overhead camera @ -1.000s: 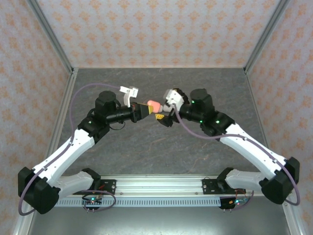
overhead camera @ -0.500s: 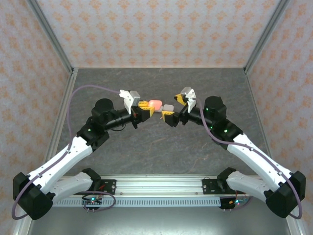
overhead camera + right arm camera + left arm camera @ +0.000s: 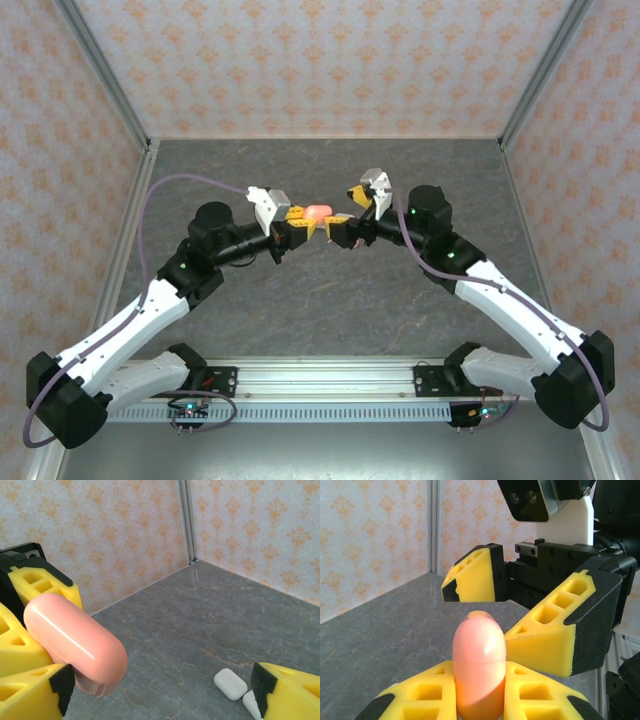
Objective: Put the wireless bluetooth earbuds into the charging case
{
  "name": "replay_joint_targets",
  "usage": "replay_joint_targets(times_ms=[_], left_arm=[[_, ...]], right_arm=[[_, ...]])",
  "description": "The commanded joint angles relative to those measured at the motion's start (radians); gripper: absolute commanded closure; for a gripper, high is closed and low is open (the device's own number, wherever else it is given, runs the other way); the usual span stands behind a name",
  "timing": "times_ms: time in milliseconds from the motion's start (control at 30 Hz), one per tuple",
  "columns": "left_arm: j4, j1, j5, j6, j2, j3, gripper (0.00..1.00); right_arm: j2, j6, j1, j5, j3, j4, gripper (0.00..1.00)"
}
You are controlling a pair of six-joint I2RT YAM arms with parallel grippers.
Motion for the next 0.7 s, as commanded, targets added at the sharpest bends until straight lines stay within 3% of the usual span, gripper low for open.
replay_joint_targets(times_ms=[0,667], left_arm=[[-0.020,-0.014,0.031,0.041,-0.004,0.026,1.00],[-0.060,-0.022,0.000,0.077,0.006,0.023,1.00]], right_arm=[[0.025,-0.011,-0.010,0.015,0.070,0.008,0.09],[0.073,-0.043,-0.037,0.012,0.168,-0.102,0.09]])
